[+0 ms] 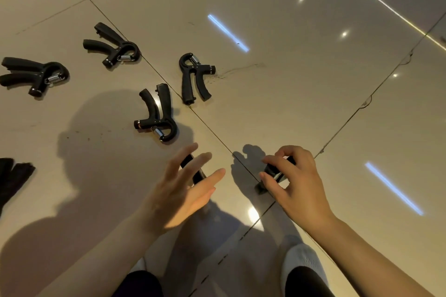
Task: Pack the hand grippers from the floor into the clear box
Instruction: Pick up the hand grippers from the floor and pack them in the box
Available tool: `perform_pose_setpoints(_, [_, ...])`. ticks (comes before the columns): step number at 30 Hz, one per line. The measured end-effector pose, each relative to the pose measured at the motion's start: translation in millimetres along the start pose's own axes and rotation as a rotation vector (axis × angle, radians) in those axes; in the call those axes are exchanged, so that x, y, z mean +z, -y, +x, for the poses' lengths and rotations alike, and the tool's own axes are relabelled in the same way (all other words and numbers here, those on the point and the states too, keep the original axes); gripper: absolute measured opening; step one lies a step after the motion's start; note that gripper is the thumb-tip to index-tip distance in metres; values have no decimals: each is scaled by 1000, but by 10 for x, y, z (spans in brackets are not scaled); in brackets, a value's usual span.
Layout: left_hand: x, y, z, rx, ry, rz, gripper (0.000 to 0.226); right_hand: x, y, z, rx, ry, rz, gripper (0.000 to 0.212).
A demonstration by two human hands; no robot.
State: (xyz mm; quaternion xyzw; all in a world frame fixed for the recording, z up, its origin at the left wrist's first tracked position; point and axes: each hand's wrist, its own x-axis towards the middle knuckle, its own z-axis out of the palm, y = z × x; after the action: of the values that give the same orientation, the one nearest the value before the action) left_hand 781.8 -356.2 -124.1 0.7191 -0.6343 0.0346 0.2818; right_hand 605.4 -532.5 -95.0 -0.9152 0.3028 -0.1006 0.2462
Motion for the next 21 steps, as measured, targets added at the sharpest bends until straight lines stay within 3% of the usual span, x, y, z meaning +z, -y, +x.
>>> perform_pose_setpoints(3, [-112, -134, 5, -76, -59, -155, 84, -118, 78, -165, -17, -26, 15, 27])
perform_pose_setpoints(4, [-145, -183, 11, -67, -62, -160, 75, -182, 122, -223, -18, -54, 17, 26])
perform_pose_setpoints(6, [-212, -267, 4, 72, -74, -59, 32, -354, 248, -333, -25, -109, 12, 25])
perform_pose_setpoints(7, [-282, -322, 8, 135, -74, -19, 22, -466, 323, -385, -31, -143, 5, 26])
perform_pose_setpoints(13, [-1155, -1027, 190, 374, -112, 86, 21, -1336, 878, -1022, 53, -437, 54, 26])
perform_pose_setpoints(17, [-1959, -1774, 360, 508, -217, 65, 16, -1943, 1340, -1818, 60, -607, 74, 20])
perform_pose_setpoints(21, [-2543, -2633, 395, 706, -215, 6, 18, -2430, 1759, -2814, 74, -794, 65, 23])
